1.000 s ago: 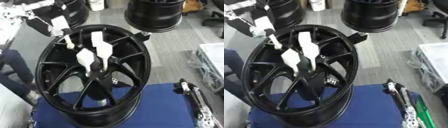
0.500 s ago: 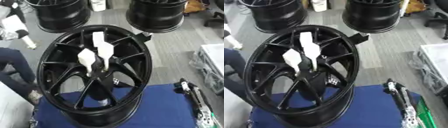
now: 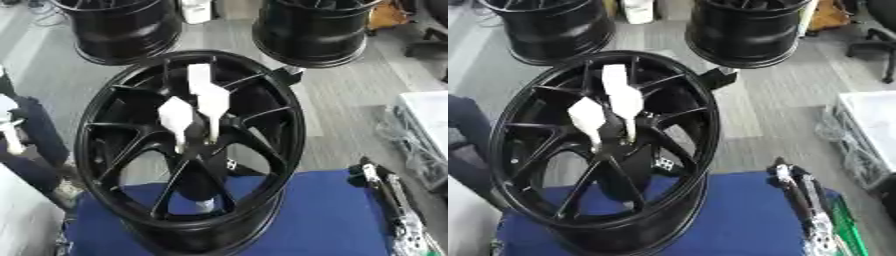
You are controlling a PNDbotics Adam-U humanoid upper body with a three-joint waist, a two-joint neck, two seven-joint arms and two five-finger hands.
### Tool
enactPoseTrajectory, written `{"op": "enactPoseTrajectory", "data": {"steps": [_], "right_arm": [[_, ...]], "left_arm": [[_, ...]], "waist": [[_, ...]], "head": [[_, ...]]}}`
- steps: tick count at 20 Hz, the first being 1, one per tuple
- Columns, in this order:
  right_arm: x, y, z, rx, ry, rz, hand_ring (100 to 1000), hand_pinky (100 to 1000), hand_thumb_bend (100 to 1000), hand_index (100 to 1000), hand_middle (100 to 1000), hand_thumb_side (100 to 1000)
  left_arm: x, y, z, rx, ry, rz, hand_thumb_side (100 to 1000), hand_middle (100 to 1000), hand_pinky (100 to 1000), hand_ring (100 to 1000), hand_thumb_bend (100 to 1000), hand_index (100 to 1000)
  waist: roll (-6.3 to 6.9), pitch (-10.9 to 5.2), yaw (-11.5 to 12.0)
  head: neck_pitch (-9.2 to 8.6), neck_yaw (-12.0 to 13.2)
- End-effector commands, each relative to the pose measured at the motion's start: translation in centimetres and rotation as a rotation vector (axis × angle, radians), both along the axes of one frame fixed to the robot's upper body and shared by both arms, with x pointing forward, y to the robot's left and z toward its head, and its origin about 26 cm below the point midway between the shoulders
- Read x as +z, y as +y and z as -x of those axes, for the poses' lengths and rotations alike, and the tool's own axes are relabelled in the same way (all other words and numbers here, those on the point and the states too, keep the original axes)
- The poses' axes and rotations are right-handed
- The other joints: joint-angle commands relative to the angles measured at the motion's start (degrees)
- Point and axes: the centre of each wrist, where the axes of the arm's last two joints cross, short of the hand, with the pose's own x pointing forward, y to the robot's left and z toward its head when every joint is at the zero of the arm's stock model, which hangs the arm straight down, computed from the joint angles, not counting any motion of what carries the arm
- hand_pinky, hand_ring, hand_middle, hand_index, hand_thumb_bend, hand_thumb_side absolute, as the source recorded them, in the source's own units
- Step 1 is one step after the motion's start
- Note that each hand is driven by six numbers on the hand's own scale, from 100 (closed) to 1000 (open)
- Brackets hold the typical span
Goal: Pull the pin out of the wheel hub.
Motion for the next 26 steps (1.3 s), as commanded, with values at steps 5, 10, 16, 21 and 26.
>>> {"op": "enactPoseTrajectory", "data": {"steps": [5,10,16,21,26], "right_arm": [[0.7,-0.1,-0.4,-0.006,-0.026,-0.004,576,662,100,592,559,840],[0.7,-0.1,-0.5,-0.013,-0.029,-0.008,575,662,100,592,558,839],[0.7,-0.2,-0.5,-0.028,-0.031,-0.012,575,662,100,592,558,845],[0.7,-0.2,-0.4,-0.037,-0.034,-0.015,575,661,100,592,558,844],[0.7,-0.2,-0.4,-0.042,-0.038,-0.019,575,662,100,592,557,829]], "left_arm": [[-1.2,1.3,0.3,0.109,-0.106,0.062,623,793,781,755,654,847],[-0.7,-0.9,1.9,0.077,-0.222,0.421,637,701,756,683,555,773],[-1.2,-6.2,7.1,0.021,-0.243,0.908,656,595,715,576,512,694],[-4.3,-9.3,11.1,0.130,-0.170,1.111,662,565,702,548,506,665],[-6.3,-11.6,12.1,0.234,-0.139,1.214,671,566,703,550,510,666]], "waist": [[-0.02,-0.31,-0.2],[-0.13,-0.15,0.1],[-0.40,0.09,1.6],[-0.72,0.31,2.7],[-0.97,0.12,3.3]], "head": [[-0.12,0.1],[-0.12,-0.3],[-0.12,-1.1],[-0.12,-1.5],[-0.12,-1.8]]}}
